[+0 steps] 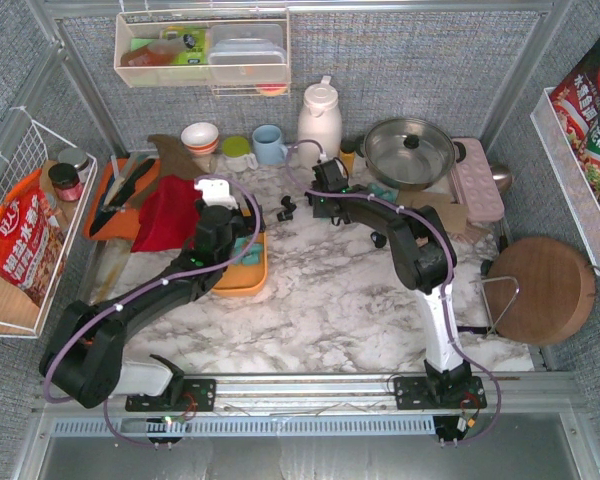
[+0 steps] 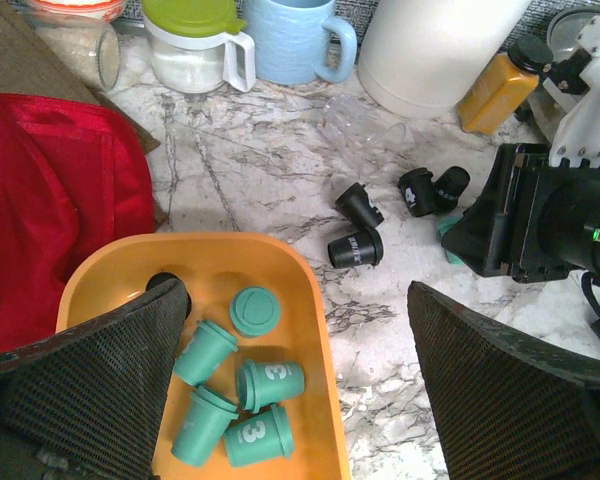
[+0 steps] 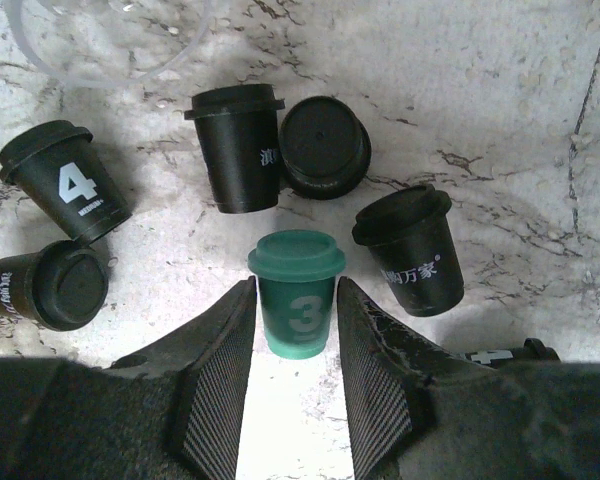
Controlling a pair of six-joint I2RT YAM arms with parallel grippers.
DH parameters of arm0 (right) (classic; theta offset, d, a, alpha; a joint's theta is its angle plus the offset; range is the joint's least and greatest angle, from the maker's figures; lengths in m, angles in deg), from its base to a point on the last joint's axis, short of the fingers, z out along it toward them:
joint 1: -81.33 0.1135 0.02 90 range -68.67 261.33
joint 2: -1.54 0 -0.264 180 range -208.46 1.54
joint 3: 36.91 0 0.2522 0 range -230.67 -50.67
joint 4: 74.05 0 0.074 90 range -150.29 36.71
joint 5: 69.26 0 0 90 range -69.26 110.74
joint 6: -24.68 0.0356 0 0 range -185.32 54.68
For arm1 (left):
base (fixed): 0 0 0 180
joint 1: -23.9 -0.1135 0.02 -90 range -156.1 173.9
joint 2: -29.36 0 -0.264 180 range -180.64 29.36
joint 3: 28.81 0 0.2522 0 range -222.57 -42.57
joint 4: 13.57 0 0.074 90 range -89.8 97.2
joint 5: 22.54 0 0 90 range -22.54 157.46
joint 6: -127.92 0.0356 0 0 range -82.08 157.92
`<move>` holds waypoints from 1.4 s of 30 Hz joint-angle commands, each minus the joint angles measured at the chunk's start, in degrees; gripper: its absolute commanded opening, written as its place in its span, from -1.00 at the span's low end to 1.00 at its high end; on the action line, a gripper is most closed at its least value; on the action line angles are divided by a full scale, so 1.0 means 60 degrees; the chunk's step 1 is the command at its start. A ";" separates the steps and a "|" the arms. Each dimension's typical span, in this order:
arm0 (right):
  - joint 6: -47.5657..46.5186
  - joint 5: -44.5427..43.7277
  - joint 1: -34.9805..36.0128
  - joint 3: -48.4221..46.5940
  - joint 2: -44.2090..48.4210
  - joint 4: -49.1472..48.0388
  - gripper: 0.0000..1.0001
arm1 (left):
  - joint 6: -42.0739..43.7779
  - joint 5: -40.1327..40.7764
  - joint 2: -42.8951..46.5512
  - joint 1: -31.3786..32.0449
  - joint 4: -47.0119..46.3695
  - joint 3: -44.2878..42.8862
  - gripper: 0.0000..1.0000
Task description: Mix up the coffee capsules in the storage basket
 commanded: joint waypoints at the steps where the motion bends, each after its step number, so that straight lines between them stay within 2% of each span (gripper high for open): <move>1: 0.0340 0.0057 -0.0022 -0.0223 -0.0122 0.0464 -0.15 | 0.0171 -0.0205 -0.0039 -0.0009 -0.0364 -0.0029 0.98; 5: 0.0373 0.0168 -0.0034 -0.0385 -0.0197 0.0681 -0.19 | 0.0184 -0.0268 -0.0024 -0.0009 -0.0364 -0.0019 0.98; 7: 0.0366 0.0209 -0.0043 -0.0303 -0.0145 0.0653 -0.30 | 0.0185 -0.0307 0.0012 -0.0009 -0.0365 -0.0017 0.98; 11: 0.0311 0.0398 -0.0051 0.0147 0.0230 0.0296 -0.66 | 0.0199 -0.0396 0.0115 -0.0009 -0.0406 -0.0017 0.98; 17: 0.0235 0.0762 -0.0027 0.1132 0.1467 -0.0133 -0.80 | 0.0183 -0.0534 0.0098 -0.0009 -0.0759 0.0146 0.98; 24: -0.0021 0.0940 0.0127 0.2868 0.3971 -0.0585 -0.82 | 0.0132 -0.1193 0.0091 -0.0008 -0.0909 0.0145 0.98; 29: 0.0106 0.1178 0.0368 0.4273 0.5845 -0.0998 -0.81 | 0.0573 -0.3268 0.0114 0.0013 -0.1961 0.0440 0.98; 32: 0.0152 0.1259 0.0609 0.5020 0.6901 -0.1179 -0.82 | 0.0554 -0.4032 0.0056 0.0058 -0.2425 0.0610 0.98; 38: 0.0279 0.1768 0.0962 0.6177 0.8375 -0.1554 -0.82 | 0.0963 -0.4386 -0.0090 0.0291 -0.2404 0.0576 0.98; 42: 0.0419 0.2067 0.1138 0.6918 0.9213 -0.1847 -0.82 | 0.2016 -0.4649 -0.0118 0.0708 -0.2836 0.0829 0.98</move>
